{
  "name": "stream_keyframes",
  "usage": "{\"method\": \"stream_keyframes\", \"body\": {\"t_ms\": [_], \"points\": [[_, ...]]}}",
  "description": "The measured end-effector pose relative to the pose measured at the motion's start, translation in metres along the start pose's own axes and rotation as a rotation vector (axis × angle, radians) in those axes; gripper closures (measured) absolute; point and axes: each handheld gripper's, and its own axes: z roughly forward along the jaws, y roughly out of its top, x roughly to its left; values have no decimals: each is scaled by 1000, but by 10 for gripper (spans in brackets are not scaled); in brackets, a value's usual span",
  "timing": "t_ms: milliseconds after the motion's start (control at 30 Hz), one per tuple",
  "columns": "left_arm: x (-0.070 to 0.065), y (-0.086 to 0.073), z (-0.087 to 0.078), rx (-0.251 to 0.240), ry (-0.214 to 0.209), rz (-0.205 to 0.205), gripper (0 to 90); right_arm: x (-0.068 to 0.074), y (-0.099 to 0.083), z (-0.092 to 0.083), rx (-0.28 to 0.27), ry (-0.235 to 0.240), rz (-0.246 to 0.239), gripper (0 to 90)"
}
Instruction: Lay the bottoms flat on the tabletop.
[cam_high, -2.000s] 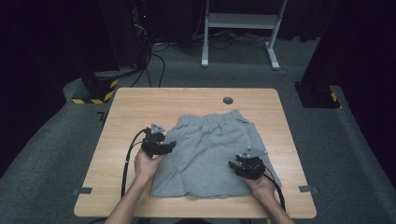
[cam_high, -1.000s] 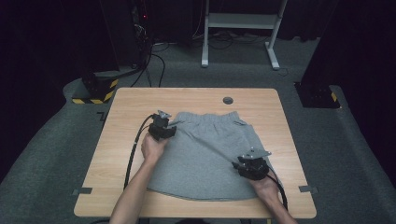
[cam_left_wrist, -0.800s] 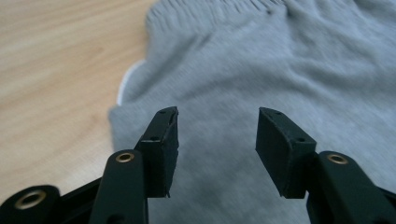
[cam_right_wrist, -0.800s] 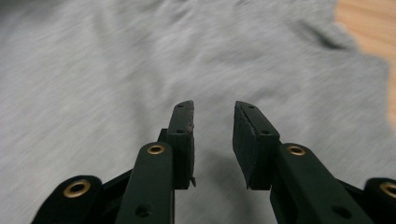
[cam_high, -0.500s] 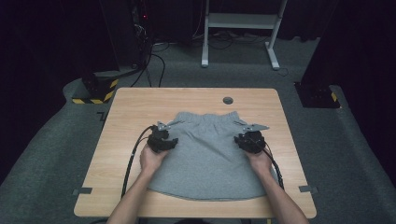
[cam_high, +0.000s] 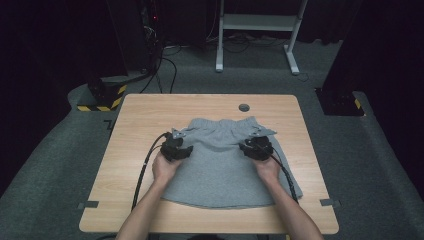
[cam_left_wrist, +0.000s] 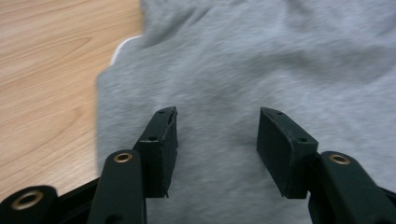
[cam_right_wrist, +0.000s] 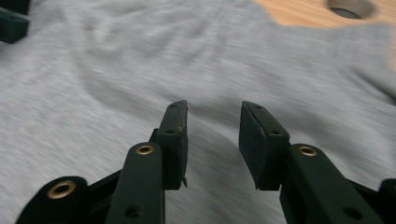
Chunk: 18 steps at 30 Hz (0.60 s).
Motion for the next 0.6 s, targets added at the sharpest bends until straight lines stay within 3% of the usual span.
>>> {"method": "stream_keyframes", "body": {"t_ms": [100, 133, 233, 300, 400, 600], "points": [[-8, 0, -3, 6, -15, 20, 467, 11, -3, 16, 63, 14, -26, 605], [-10, 1, -4, 6, -18, 32, 466, 13, -6, 18, 40, 6, -53, 603], [-12, 1, -6, 4, -21, 44, 462, 10, -6, 15, 50, 32, -23, 573], [-11, 1, -10, -2, -34, 21, 453, 7, -8, 7, 31, 14, -30, 544], [-14, -2, -19, -14, -55, 7, 450, 4, -14, -13, -9, 16, 0, 521], [-30, -27, -27, -13, -63, 17, 450, 7, -49, -42, 42, -26, -30, 499]]}}
